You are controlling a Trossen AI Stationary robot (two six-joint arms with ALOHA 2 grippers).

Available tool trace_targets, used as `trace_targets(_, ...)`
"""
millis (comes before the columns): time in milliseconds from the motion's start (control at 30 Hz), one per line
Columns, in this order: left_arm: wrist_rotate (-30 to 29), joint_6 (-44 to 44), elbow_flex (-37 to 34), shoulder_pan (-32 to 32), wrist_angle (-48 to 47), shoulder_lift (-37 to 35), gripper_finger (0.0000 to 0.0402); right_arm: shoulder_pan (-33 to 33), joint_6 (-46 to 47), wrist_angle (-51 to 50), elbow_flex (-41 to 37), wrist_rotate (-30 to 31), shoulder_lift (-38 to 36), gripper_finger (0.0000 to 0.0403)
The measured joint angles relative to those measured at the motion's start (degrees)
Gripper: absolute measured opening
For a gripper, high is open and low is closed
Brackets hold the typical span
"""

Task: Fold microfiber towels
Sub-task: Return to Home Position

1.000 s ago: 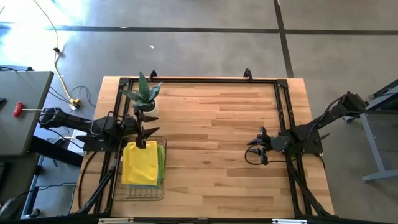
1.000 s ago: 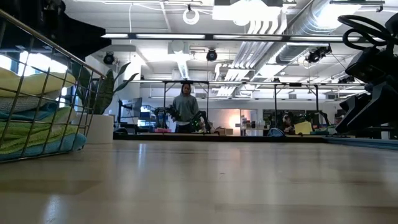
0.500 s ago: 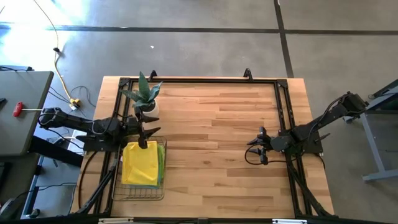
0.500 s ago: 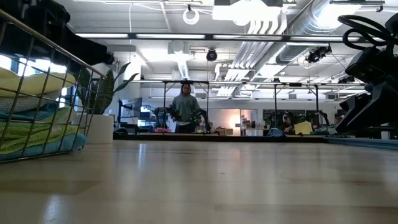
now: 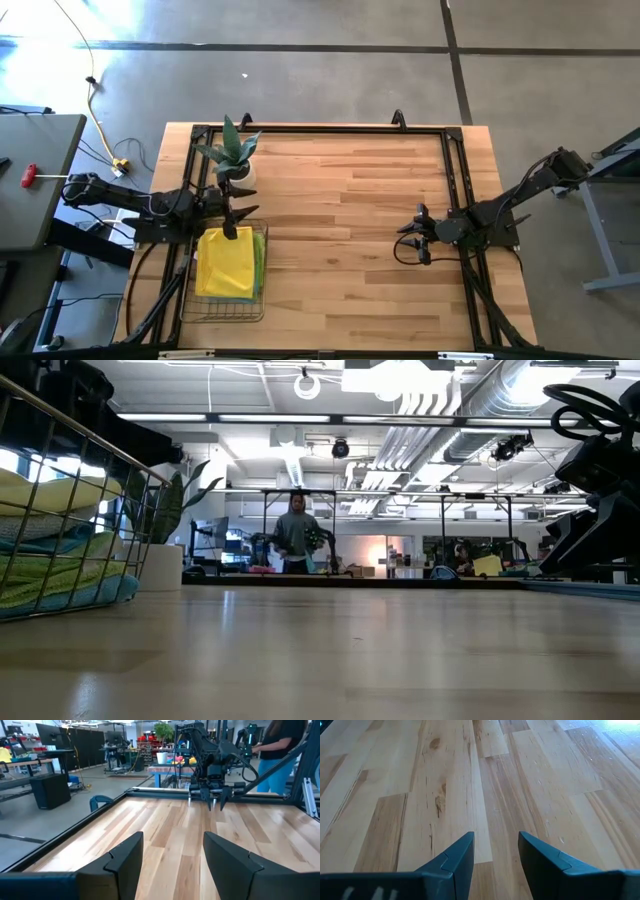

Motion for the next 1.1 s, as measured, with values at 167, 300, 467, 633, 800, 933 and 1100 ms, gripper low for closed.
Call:
trace_targets(167, -0.05, 0.01, 0.00, 0.00, 0.00, 0.00, 0.0197, 0.01, 0.01, -0.01, 0.00, -0.01, -2.62, 0.0146)
trace_targets(300, -0.10, 0.01, 0.00, 0.00, 0.02, 0.00, 0.0197, -0.01, -0.01, 0.00, 0.02, 0.00, -8.28, 0.0146)
trace_targets(467, -0.11, 0.01, 0.00, 0.00, 0.02, 0.00, 0.0197, 0.01, 0.01, 0.13, 0.02, 0.01, -16.06, 0.0146)
trace_targets(633, -0.12, 0.01, 0.02, 0.00, 0.04, 0.00, 0.0197, -0.01, -0.01, 0.15, 0.02, 0.01, -21.32, 0.0146)
trace_targets(800, -0.10, 0.01, 0.02, 0.00, 0.04, 0.00, 0.0197, -0.01, 0.01, 0.17, 0.02, 0.01, -25.56, 0.0146)
trace_targets(933, -0.10, 0.01, 0.02, 0.00, 0.06, -0.06, 0.0197, -0.24, -0.01, 0.17, 0.02, 0.00, -28.34, 0.0146)
trace_targets(1100, -0.10, 0.01, 0.04, 0.00, 0.13, -0.33, 0.0197, -4.02, 0.01, 0.20, 0.02, -0.08, -31.04, 0.0146)
